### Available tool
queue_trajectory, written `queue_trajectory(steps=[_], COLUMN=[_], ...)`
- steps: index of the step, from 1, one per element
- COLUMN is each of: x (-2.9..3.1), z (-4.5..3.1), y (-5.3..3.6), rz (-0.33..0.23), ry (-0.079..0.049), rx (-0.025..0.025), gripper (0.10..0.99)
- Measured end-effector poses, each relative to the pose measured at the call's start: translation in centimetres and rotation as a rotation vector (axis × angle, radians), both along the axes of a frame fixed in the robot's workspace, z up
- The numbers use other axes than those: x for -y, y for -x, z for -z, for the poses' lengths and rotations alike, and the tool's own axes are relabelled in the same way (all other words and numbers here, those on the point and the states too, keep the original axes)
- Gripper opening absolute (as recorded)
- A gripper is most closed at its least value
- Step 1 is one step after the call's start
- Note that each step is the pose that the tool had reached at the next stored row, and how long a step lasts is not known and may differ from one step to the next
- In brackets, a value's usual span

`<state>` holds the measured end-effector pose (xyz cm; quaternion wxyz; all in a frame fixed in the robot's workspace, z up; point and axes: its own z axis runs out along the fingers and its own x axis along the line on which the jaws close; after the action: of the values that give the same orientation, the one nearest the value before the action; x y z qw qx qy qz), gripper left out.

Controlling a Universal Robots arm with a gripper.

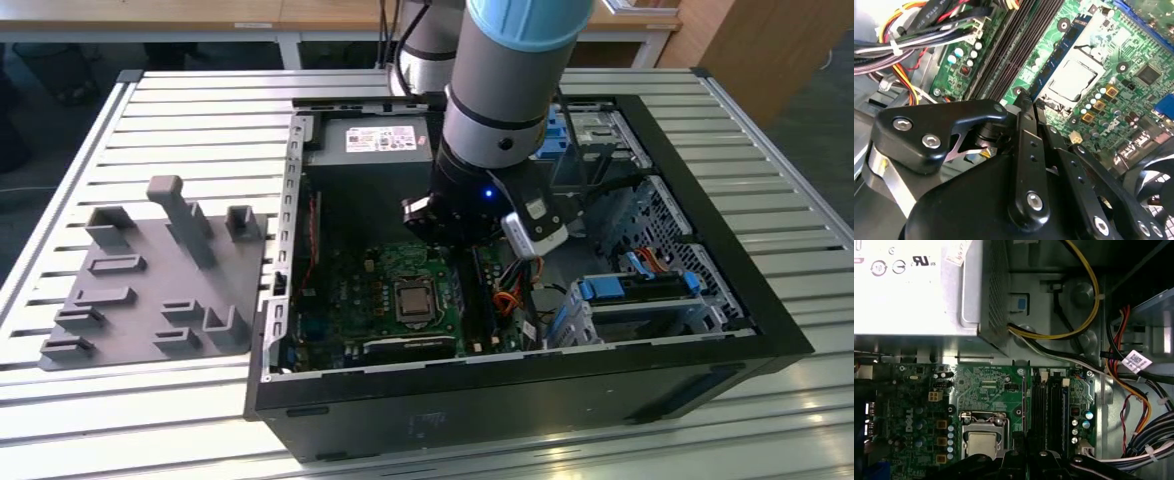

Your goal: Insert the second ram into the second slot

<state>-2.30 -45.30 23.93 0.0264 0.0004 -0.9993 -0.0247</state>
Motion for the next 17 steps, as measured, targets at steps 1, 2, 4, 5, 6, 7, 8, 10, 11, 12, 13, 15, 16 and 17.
queue_trajectory(steps=[1, 2, 4, 5, 6, 7, 8, 10, 11, 12, 13, 15, 16, 17], x=[0.04, 0.05, 0.05, 0.06, 0.06, 0.06, 0.05, 0.05, 0.05, 0.06, 0.07, 0.17, 0.24, 0.31], z=[0.1, 0.2, 0.32, 0.35, 0.38, 0.43, 0.48, 0.55, 0.6, 0.64, 0.68, 0.77, 0.8, 0.83], y=[-0.02, -0.06, -0.15, -0.2, -0.25, -0.33, -0.43, -0.58, -0.65, -0.74, -0.8, -0.86, -0.88, -0.9], rz=[0.002, 0.003, 0.006, 0.006, 0.006, 0.006, 0.006, 0.006, 0.006, 0.006, 0.006, 0.007, 0.007, 0.008], ry=[0.0, 0.0, 0.0, 0.0, -0.001, -0.002, -0.002, -0.002, -0.002, -0.002, -0.002, -0.002, -0.002, -0.002], rx=[0.0, 0.0, 0.0, 0.0001, 0.0, 0.0001, 0.0001, 0.0, 0.0, 0.0, 0.0, 0.0, 0.0, 0.0001], gripper=[0.137, 0.137, 0.137, 0.137, 0.137, 0.137, 0.137, 0.137, 0.137, 0.137, 0.137, 0.137, 0.137, 0.137])
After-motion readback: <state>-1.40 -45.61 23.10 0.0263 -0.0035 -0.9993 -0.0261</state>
